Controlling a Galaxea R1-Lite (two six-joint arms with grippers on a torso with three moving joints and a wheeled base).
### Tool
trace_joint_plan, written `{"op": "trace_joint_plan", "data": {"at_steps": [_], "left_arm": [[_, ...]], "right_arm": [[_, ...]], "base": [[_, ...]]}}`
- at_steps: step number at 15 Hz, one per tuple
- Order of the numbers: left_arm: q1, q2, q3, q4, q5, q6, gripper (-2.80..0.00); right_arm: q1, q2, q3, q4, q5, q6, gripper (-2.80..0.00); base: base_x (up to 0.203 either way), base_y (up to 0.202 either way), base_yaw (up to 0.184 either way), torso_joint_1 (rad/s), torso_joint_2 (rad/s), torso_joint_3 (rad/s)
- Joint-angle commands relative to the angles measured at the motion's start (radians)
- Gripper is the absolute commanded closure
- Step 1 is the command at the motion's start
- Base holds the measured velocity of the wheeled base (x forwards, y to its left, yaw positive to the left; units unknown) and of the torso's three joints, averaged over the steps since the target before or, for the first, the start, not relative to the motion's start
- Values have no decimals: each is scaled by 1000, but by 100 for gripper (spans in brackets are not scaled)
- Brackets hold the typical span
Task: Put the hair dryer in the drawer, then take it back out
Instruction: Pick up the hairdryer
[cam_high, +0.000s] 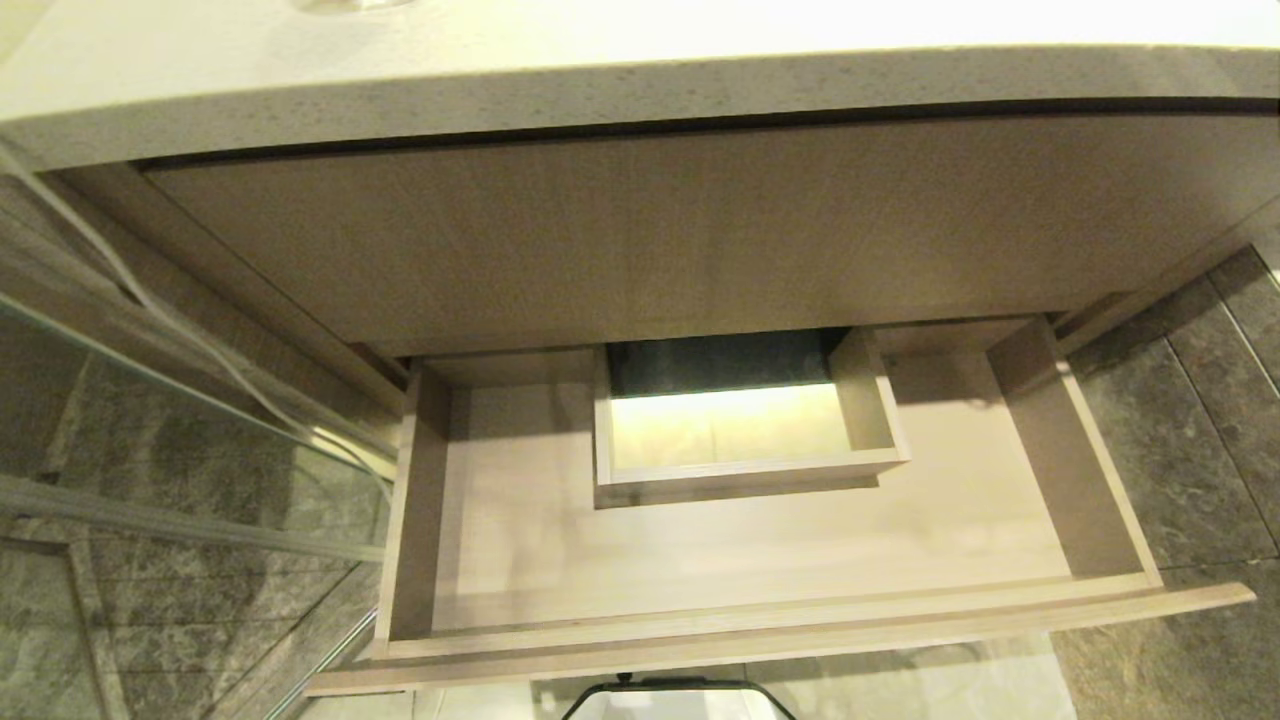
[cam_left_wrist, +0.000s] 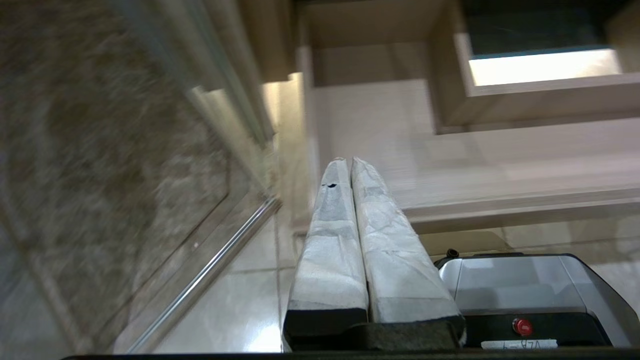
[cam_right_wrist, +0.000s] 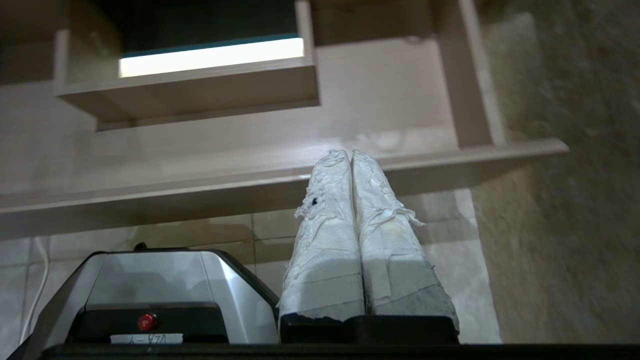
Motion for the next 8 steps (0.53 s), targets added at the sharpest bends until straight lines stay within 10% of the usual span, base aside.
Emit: {"op": "trace_joint_plan", "data": {"at_steps": [1,8], "left_arm": [[0,2,0,-1,0,1,0],[0,2,0,0,0,1,0]], "right_arm": [[0,0,0,1,0,1,0],[0,0,0,-1,2,-1,0]], "base": [[-3,8,-131,2,4,5],[0,1,-10,0,1,0]]}}
